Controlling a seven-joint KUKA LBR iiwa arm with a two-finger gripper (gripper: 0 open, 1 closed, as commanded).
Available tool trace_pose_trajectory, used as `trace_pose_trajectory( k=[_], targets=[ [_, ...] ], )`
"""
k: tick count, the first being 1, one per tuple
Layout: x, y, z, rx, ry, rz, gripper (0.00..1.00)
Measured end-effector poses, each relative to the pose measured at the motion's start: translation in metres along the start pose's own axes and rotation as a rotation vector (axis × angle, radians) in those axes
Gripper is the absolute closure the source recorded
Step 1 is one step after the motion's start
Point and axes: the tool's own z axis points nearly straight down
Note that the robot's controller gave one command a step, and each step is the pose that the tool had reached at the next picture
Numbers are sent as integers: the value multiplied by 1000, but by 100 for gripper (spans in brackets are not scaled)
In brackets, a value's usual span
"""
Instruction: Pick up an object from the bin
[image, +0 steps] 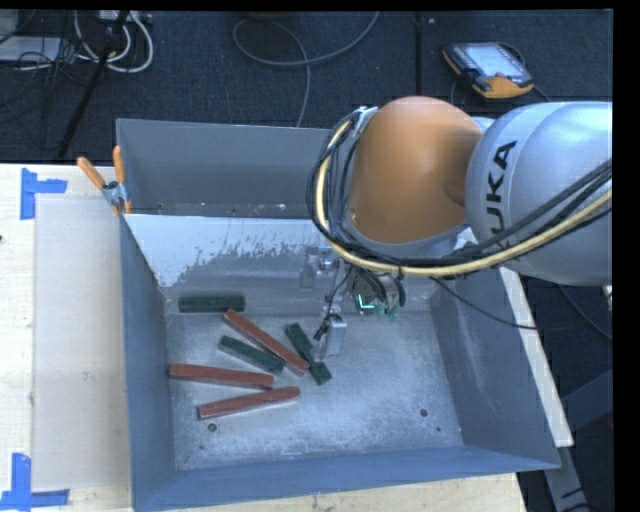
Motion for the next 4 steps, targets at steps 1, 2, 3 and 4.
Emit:
trace_pose_trajectory(
  k=[1, 2, 3, 4],
  targets=[
    [-1, -1, -4, -1, -7, 3, 0],
    [23, -5, 42, -1, -13, -33, 0],
    [13, 5, 101, -1, -11, 7, 0],
    [26, 1, 165, -2, -9, 100, 0]
  ],
)
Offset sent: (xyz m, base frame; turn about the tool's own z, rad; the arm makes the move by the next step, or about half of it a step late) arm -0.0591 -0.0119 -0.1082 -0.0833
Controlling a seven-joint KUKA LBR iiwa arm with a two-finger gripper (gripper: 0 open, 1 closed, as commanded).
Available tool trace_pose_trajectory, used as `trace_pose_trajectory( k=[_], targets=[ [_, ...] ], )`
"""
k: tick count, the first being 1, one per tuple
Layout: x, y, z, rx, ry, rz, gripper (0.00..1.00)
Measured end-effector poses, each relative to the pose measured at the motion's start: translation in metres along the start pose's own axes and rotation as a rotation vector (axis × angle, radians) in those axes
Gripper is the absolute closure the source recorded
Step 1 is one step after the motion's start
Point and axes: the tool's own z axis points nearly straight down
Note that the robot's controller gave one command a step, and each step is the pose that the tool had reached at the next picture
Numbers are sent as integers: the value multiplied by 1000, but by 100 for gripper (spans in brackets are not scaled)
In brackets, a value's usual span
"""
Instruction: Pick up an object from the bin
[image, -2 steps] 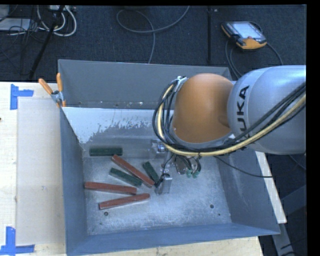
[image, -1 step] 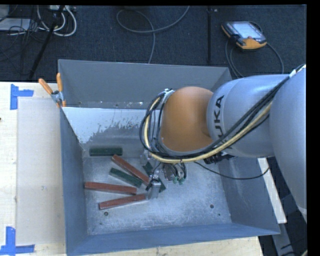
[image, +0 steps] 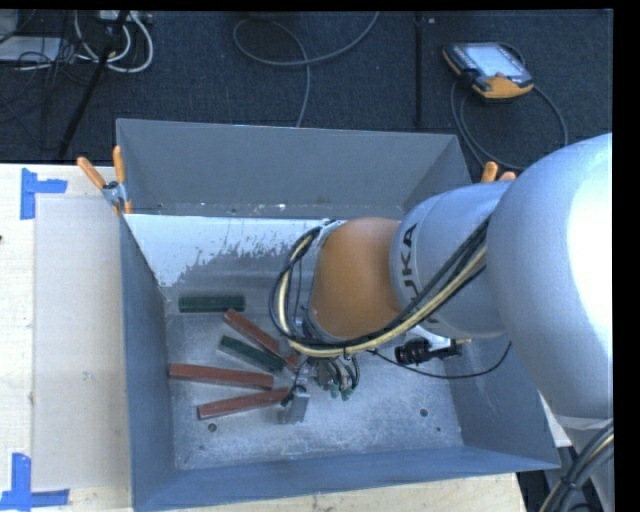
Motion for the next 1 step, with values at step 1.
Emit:
trace_pose_trajectory(
  k=[1],
  targets=[
    [-1, 0, 20, -7, -1, 85, 100]
  ],
)
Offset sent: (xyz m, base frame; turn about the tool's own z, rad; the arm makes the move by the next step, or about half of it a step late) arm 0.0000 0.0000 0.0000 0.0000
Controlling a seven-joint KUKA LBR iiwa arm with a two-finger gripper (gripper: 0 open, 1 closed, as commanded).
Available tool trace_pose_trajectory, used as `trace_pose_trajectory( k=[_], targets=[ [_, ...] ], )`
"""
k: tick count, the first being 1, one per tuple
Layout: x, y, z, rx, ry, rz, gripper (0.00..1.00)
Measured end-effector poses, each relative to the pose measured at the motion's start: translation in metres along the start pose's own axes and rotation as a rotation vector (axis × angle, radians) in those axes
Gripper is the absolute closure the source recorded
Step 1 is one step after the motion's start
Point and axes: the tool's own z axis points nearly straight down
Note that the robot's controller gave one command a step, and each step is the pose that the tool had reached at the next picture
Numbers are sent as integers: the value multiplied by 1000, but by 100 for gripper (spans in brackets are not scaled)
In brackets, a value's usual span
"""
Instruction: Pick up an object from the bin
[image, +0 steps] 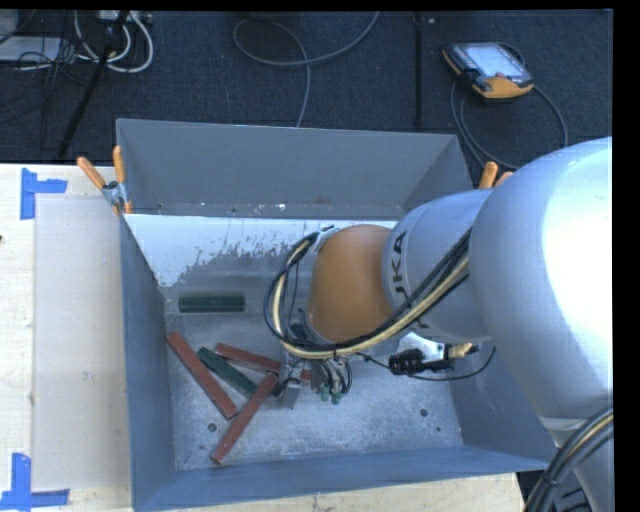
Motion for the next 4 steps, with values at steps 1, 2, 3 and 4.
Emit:
trace_pose_trajectory(
  k=[1, 2, 3, 4],
  targets=[
    [-2, -6, -10, 7, 1, 62, 0],
    [-3, -8, -14, 7, 1, 76, 0],
    [-1, 5, -15, 11, 2, 35, 0],
    [36, 60, -13, 9, 4, -139, 0]
  ],
)
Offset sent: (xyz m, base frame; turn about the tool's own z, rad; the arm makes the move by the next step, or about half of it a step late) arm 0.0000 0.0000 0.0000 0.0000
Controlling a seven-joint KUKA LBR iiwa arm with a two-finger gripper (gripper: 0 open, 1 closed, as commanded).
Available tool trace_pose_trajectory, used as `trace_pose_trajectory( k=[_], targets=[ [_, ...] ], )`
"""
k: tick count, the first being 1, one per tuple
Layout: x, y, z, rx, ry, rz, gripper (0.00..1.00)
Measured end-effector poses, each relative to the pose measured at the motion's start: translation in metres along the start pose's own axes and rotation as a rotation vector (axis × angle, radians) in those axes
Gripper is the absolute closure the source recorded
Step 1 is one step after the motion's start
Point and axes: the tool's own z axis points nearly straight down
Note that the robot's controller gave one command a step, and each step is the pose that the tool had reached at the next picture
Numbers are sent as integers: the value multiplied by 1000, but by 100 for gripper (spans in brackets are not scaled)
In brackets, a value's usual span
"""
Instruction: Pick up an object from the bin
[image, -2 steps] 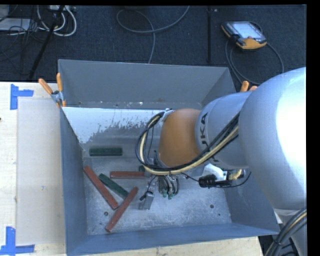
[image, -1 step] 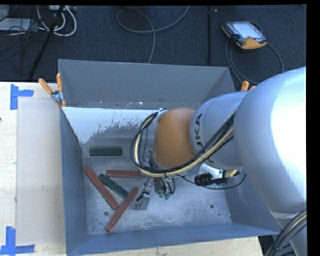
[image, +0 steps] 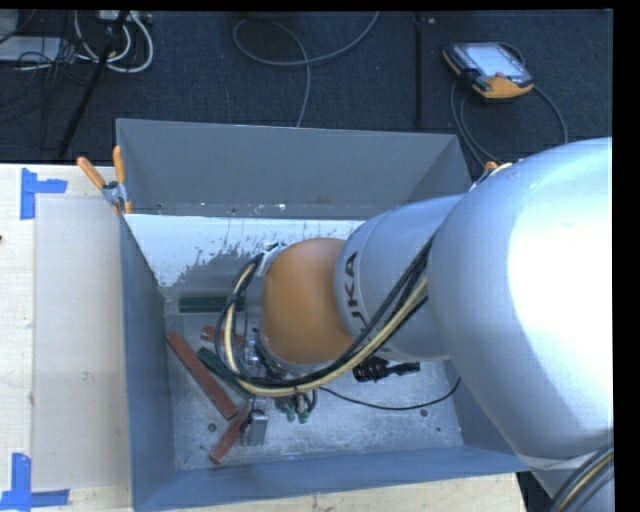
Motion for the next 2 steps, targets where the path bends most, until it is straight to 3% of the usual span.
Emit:
trace_pose_trajectory(
  k=[1, 2],
  targets=[
    [13, 7, 1, 0, 3, 92, 100],
    [13, -5, 1, -1, 3, 130, 100]
  ],
)
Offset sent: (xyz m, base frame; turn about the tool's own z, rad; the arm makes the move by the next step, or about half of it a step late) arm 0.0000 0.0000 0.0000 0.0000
